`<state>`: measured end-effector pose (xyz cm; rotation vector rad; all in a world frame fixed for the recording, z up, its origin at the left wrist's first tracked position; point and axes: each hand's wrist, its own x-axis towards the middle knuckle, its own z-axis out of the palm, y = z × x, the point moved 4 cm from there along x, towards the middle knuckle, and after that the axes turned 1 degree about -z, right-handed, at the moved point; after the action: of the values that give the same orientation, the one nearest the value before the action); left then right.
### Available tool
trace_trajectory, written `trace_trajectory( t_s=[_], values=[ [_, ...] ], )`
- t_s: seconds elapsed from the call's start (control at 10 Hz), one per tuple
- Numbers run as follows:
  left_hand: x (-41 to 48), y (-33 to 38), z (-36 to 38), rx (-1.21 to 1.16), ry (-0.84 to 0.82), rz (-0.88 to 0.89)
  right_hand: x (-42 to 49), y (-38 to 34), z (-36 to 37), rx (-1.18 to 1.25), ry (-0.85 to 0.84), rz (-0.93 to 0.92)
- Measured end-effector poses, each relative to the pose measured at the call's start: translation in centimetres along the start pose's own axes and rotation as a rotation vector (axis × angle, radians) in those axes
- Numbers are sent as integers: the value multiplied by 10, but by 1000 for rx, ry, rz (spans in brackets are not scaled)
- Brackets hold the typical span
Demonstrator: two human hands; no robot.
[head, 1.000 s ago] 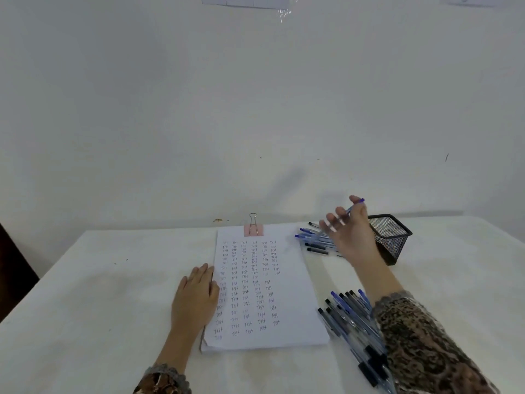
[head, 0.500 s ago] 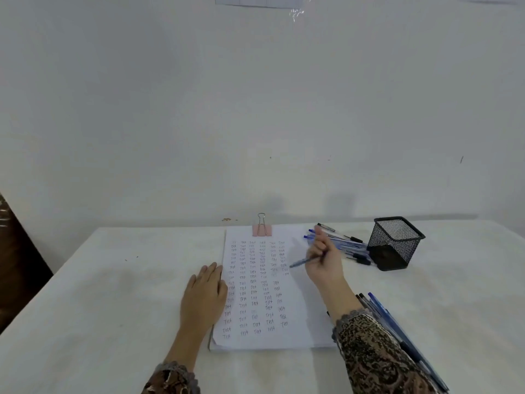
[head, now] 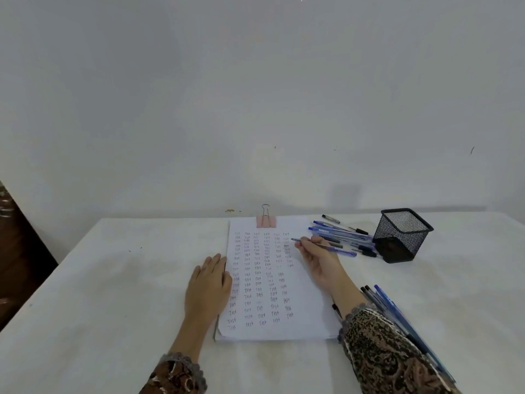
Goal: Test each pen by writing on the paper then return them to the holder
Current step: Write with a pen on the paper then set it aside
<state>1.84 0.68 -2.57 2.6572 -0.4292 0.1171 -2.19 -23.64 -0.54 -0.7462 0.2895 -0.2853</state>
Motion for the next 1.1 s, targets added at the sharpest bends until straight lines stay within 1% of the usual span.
trace_trajectory(
  t_s=[0.1, 0.2, 0.3, 0.4, 0.6, 0.9, 1.0, 1.1],
  values=[
    [-1, 0, 0, -7, 5, -2, 0, -5, 6, -361, -34, -151],
    [-2, 1, -1, -14, 5, -3, 0, 0, 6, -550, 19, -237],
    [-2, 1, -1, -19, 9, -10, -2, 6, 6, -653, 50, -284],
    [-1, 1, 0, -9, 4, -11, -6, 9, 12, -756, 13, -289],
    [-1, 1, -1, 10, 1, -13, -8, 14, 16, -853, -35, -270],
    [-1, 2, -1, 20, 1, -7, -8, 13, 16, -874, -30, -257],
    [-1, 1, -1, 23, 0, -13, -10, 11, 15, -855, 17, -281],
    [-1, 1, 0, 23, -4, -10, -12, 11, 17, -877, 5, -295]
  ],
)
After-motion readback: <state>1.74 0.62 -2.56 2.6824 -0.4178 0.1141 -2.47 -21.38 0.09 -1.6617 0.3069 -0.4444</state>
